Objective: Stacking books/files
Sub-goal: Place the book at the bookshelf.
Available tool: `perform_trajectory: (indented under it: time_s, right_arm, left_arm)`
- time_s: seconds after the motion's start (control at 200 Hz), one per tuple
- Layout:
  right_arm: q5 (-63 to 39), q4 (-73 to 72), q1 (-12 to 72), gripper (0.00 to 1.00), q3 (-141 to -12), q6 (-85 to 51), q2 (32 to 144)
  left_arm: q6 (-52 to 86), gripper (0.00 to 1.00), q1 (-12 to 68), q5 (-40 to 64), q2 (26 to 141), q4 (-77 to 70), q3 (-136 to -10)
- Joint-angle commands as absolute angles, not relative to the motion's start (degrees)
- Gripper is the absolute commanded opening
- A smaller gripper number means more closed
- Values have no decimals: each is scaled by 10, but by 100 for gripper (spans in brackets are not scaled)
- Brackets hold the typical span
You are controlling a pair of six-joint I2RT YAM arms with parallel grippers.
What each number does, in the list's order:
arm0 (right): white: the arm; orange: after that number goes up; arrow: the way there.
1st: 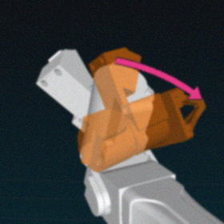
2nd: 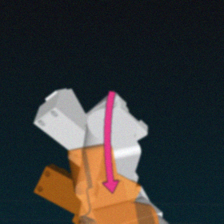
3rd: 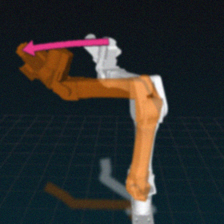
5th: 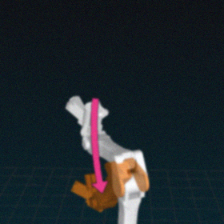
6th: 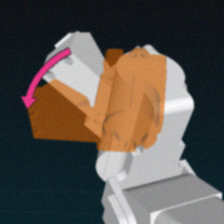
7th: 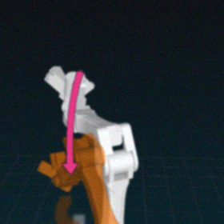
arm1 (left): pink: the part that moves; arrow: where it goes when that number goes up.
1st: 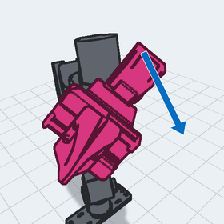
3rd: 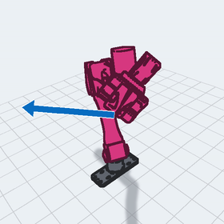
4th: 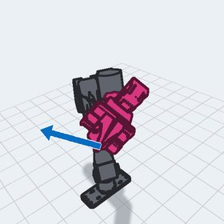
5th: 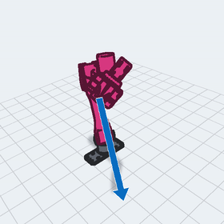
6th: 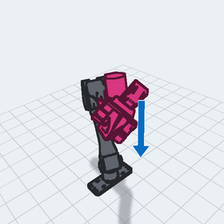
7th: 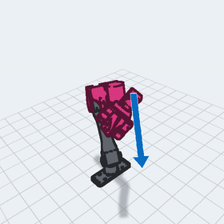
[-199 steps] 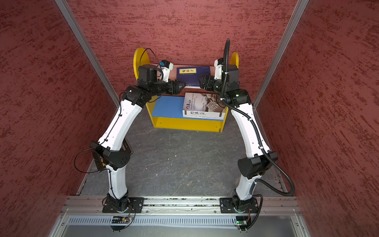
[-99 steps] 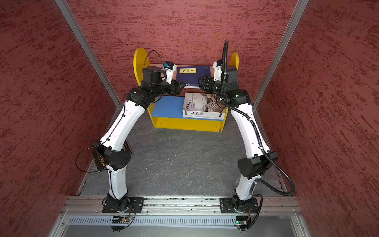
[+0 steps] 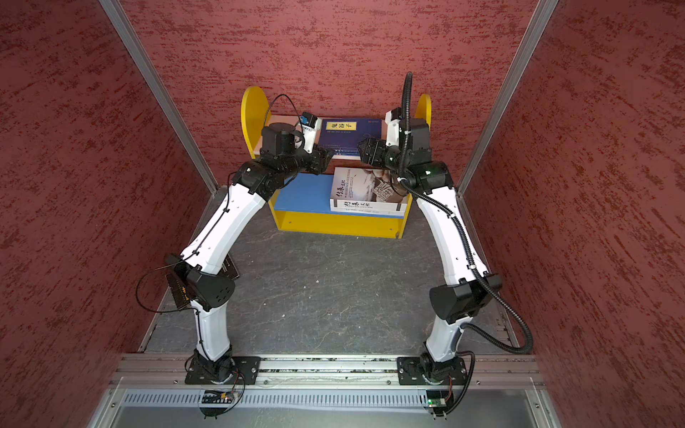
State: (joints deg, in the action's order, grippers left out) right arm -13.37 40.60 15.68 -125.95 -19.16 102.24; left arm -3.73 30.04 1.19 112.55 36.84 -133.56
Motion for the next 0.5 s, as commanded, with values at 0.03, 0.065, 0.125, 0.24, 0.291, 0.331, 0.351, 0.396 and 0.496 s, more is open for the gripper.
perform_trajectory:
  time_s: [0.03, 0.065, 0.125, 0.24, 0.291, 0.331, 0.351, 0.396, 0.496]
  right_arm:
    - [-147, 406, 162, 83, -1269, -193, 1024]
    - [-146, 407, 163, 83, -1269, -192, 1025]
    - [-144, 407, 163, 83, -1269, -192, 1024]
    - [-146, 404, 163, 82, -1270, -193, 1024]
    - [-147, 403, 163, 83, -1270, -193, 1023]
    - [-149, 402, 164, 82, -1270, -192, 1023]
    - [-150, 402, 164, 82, -1270, -192, 1023]
    - [-151, 403, 165, 82, -1270, -191, 1022]
    - [-151, 404, 167, 82, -1270, -189, 1021]
  left_arm:
    - [-42, 61, 302, -1, 1101, 371, -1312]
    - [-41, 62, 302, 1, 1098, 367, -1308]
    - [-37, 63, 301, 9, 1094, 362, -1302]
    - [-22, 68, 295, 29, 1089, 351, -1293]
    - [-15, 69, 291, 37, 1085, 345, -1289]
    - [-9, 70, 289, 43, 1082, 339, -1283]
    - [-7, 70, 288, 47, 1080, 336, -1281]
    - [0, 70, 284, 57, 1077, 330, -1275]
    - [17, 71, 274, 73, 1071, 320, -1265]
